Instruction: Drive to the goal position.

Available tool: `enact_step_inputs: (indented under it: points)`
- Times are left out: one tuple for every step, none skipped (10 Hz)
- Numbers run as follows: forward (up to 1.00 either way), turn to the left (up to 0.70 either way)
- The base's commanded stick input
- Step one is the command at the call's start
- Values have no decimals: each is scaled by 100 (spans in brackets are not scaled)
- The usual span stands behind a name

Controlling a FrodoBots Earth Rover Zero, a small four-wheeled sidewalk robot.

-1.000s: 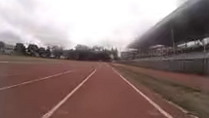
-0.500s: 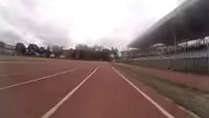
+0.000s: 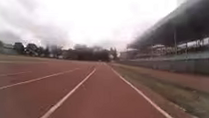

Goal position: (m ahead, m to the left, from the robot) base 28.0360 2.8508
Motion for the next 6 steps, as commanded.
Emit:
enact_step_inputs:
  points:
    - [70,0]
    - [70,0]
    - [70,0]
    - [70,0]
    - [70,0]
    - [70,0]
